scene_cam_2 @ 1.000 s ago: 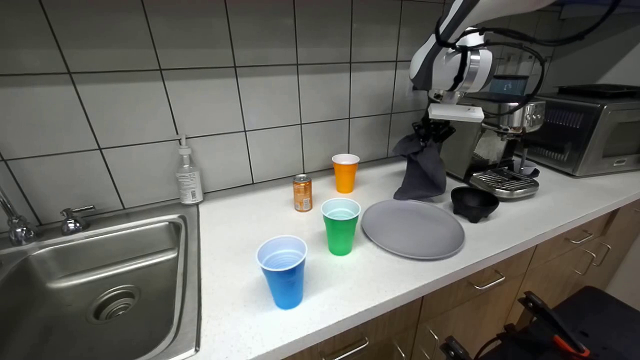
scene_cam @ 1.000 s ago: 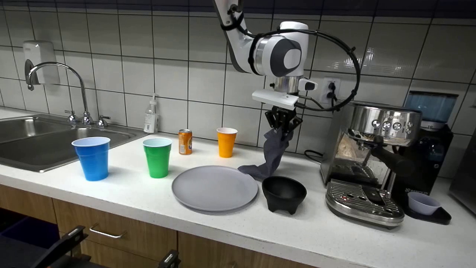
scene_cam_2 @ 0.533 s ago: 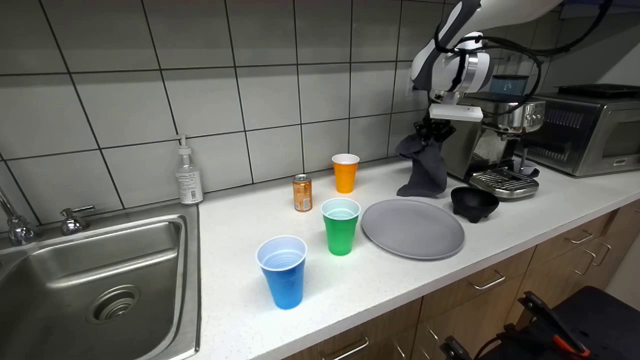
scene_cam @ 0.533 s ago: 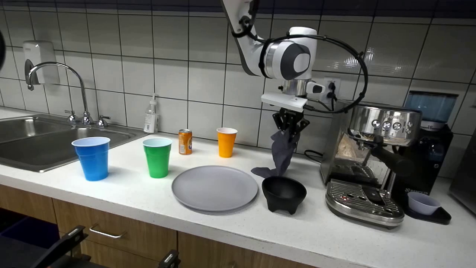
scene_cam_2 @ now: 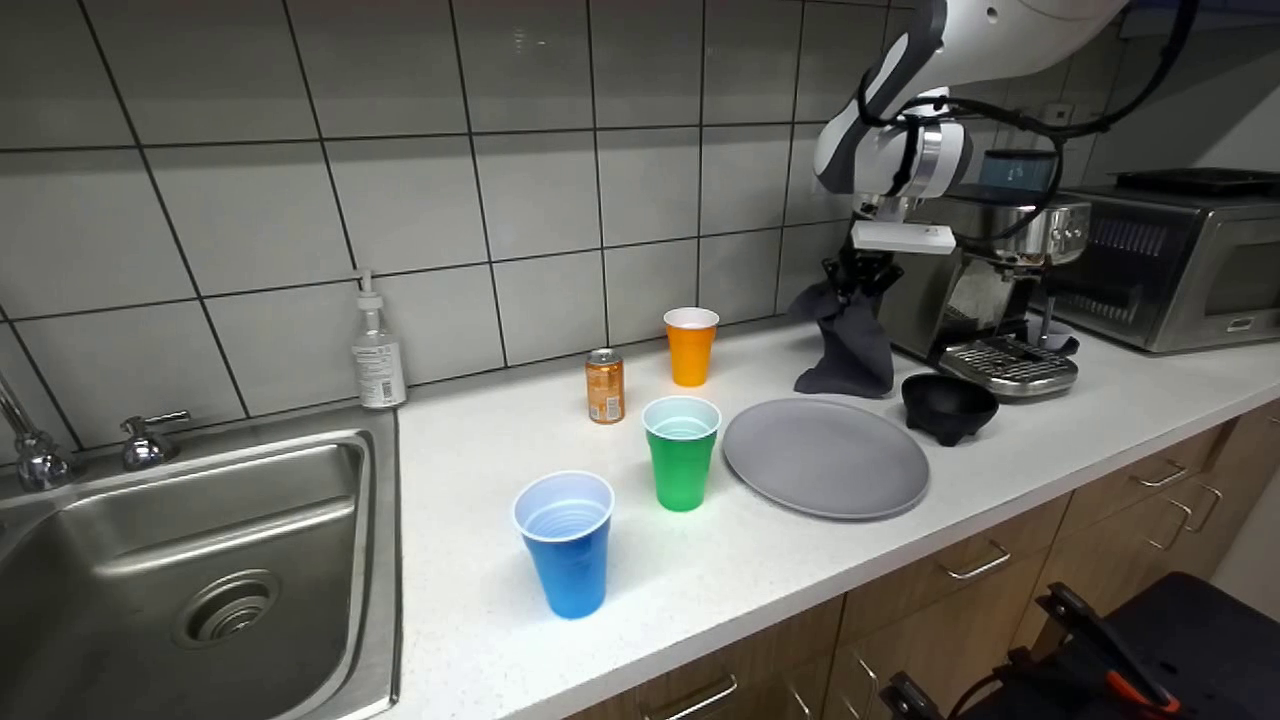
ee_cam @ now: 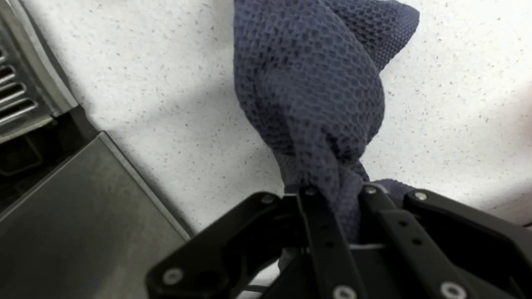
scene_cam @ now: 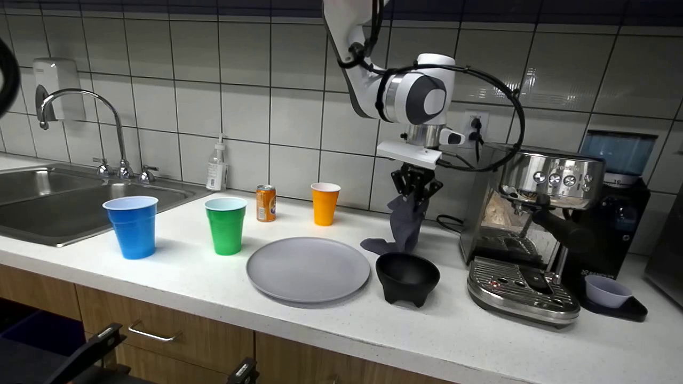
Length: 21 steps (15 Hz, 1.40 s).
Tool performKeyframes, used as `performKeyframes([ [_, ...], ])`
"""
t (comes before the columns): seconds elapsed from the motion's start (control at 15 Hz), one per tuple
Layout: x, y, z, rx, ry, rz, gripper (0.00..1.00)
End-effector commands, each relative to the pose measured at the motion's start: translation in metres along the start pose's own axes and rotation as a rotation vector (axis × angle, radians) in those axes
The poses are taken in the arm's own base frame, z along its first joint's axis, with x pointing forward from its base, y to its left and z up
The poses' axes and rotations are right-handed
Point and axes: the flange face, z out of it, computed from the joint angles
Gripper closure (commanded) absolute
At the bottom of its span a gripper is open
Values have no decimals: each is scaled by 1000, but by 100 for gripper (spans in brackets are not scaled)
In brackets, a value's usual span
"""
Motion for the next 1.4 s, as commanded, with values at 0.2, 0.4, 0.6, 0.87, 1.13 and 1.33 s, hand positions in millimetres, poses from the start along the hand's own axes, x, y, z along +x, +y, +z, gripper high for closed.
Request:
performKeyframes([
  [0.2,3,-6,13,1,-45,-82,97],
  [0.4,0,-10,15,-5,-53,-104,64],
  [0.6,-2,-12,12,-6,-53,-121,49],
  [0.87,-8,-14,-2,11,-32,-155,19],
  [1.13,-18,-21,-18,23,-16,-197,0],
  [1.33,-33,-26,-29,33,-17,-231,0],
])
